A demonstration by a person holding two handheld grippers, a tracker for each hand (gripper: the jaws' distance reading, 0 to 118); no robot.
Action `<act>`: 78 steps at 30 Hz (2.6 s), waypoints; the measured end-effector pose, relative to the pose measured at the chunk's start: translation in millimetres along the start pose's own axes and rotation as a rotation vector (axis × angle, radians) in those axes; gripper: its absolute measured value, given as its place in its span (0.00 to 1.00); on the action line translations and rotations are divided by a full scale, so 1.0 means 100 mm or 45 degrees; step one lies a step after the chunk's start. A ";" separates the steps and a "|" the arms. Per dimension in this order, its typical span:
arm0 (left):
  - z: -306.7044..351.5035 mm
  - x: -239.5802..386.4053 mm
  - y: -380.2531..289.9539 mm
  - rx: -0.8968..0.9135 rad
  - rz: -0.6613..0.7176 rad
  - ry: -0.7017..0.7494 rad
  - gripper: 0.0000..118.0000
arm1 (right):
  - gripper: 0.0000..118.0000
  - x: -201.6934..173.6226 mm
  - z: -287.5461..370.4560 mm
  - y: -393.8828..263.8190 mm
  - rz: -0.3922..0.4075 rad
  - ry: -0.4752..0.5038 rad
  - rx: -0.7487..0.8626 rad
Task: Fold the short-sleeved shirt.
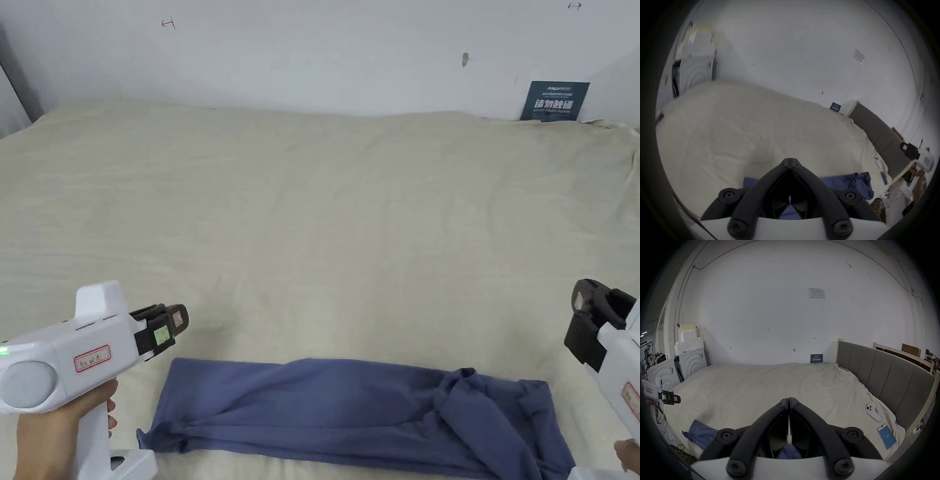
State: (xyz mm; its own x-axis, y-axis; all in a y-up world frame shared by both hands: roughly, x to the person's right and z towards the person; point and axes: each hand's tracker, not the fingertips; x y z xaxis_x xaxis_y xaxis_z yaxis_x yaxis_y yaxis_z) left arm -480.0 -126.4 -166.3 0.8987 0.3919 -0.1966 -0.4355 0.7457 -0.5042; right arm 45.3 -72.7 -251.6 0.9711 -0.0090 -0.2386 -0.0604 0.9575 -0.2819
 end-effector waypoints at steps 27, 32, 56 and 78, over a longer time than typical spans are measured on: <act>-0.74 -1.18 -0.48 -0.474 0.363 -0.142 0.73 | 0.00 -0.32 -0.31 -0.11 0.053 -0.008 -0.156; -0.93 -1.27 -0.57 -0.504 0.368 -0.193 0.47 | 0.00 -0.31 -0.32 -0.09 0.049 -0.009 -0.158; -0.40 -1.07 -0.01 -0.411 0.174 0.026 0.11 | 0.00 -0.08 -0.17 -0.03 0.009 -0.015 -0.109; -0.90 1.23 -0.24 -0.523 -0.229 0.074 0.11 | 0.00 0.26 0.13 -0.03 -0.050 0.016 -0.044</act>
State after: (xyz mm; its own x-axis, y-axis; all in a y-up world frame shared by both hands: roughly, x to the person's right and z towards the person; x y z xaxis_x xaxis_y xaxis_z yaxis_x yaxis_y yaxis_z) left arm -354.7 -144.9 -254.1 0.9647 0.2362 -0.1163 -0.2265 0.5188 -0.8244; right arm 73.6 -71.5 -244.7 0.9699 -0.0500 -0.2384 -0.0307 0.9457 -0.3235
